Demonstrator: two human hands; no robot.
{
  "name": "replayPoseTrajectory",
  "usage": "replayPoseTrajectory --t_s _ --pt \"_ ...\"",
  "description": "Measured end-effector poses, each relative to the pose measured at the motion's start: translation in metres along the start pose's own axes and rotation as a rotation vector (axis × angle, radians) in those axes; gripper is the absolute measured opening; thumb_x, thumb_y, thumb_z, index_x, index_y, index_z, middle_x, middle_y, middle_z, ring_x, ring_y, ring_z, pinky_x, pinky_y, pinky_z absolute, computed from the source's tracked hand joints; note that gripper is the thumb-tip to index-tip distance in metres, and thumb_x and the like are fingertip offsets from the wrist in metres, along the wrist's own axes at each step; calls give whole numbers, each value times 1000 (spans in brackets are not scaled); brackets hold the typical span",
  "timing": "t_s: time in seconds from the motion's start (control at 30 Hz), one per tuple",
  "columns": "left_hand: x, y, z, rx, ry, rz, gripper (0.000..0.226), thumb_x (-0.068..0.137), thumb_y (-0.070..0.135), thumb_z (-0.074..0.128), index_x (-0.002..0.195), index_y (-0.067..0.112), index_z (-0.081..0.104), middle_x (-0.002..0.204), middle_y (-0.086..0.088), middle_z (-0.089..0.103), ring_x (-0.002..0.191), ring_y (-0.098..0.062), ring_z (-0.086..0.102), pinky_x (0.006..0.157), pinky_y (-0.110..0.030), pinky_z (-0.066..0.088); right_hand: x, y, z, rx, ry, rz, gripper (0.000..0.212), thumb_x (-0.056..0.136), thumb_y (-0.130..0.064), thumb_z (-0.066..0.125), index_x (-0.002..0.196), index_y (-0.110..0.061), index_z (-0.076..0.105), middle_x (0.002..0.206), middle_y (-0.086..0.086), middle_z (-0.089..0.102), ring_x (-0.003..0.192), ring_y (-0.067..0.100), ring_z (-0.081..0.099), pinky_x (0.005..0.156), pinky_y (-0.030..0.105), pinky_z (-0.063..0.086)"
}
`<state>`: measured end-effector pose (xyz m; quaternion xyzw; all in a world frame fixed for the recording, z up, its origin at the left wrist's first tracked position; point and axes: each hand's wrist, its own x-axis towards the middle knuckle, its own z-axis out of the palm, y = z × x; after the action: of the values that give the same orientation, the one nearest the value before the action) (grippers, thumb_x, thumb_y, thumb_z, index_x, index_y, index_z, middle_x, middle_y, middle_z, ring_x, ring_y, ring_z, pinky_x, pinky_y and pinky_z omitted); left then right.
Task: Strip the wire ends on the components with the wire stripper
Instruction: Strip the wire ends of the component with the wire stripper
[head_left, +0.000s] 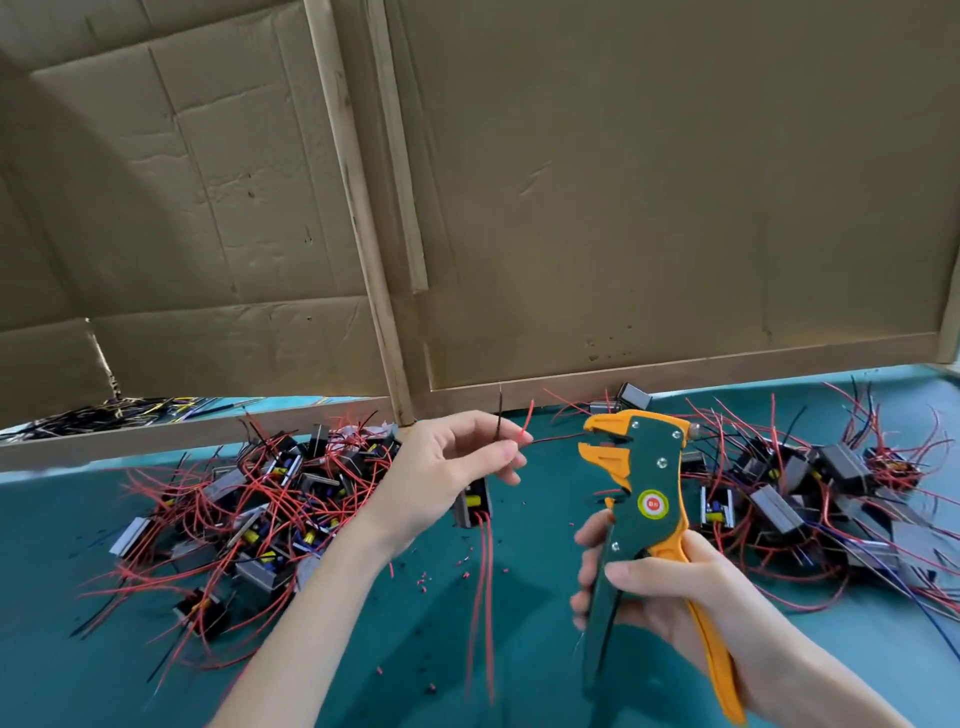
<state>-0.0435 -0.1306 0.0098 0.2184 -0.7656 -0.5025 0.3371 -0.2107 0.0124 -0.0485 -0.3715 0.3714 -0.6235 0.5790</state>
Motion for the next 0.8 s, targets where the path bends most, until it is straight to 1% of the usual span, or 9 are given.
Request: replayPoseTrajectory --t_s 0.1,0.2,0.27,0.33,0.4,0.5,0.57,0.63,0.8 --pt "-5 12 -3 28 -87 14 18 91 5 60 95 17 73 85 -1 75 59 -7 57 66 -16 47 -3 -2 4 -33 -77 37 31 55 -3 76 86 2 72 78 29 62 70 43 65 66 48 56" --pt "-7 19 -2 74 -108 29 12 89 14 66 86 21 76 75 2 72 55 -3 50 57 -14 42 -5 -2 5 -56 -135 58 33 58 -6 77 89 2 71 80 28 62 72 43 65 69 49 55" --pt "-8 22 -1 92 -105 38 9 86 16 70 81 21 76 68 4 69 56 0 52 54 -12 39 -6 -2 6 -57 -163 67 34 60 -5 76 92 3 69 80 28 62 73 43 65 69 50 54" --pt "-8 23 -1 106 -113 42 8 83 15 73 81 21 77 66 5 69 61 -2 57 59 -12 41 -7 -2 7 -60 -188 72 33 62 -5 76 93 3 69 80 28 62 73 42 65 70 50 54" --pt "-8 23 -3 116 -141 34 10 82 14 74 82 23 78 67 3 68 64 -7 56 64 -16 42 -8 -2 8 -62 -204 78 33 63 -4 75 94 4 67 81 28 62 73 41 65 70 50 54" --pt "-10 25 -6 137 -177 33 16 83 10 73 83 25 78 64 2 62 61 -11 46 56 -18 36 -9 -3 8 -76 -206 84 36 63 -5 76 96 6 65 81 27 63 73 41 65 71 49 54" --pt "-11 27 -8 152 -187 27 14 83 10 73 81 22 78 63 3 62 58 -9 45 54 -15 34 -10 -3 8 -103 -211 90 37 65 -6 76 97 5 65 82 26 63 74 41 66 72 49 54" --pt "-12 30 -10 177 -186 22 13 82 10 74 77 22 78 64 7 66 57 -3 50 54 -12 37 -10 -4 9 -130 -224 93 34 67 -7 77 97 3 66 83 25 64 76 40 66 73 49 53" --pt "-13 34 -13 207 -226 0 9 80 16 76 74 23 77 65 8 69 60 -2 56 58 -13 42 -12 -6 9 -165 -256 89 29 70 -9 76 97 -2 69 85 23 65 78 40 66 75 48 53"
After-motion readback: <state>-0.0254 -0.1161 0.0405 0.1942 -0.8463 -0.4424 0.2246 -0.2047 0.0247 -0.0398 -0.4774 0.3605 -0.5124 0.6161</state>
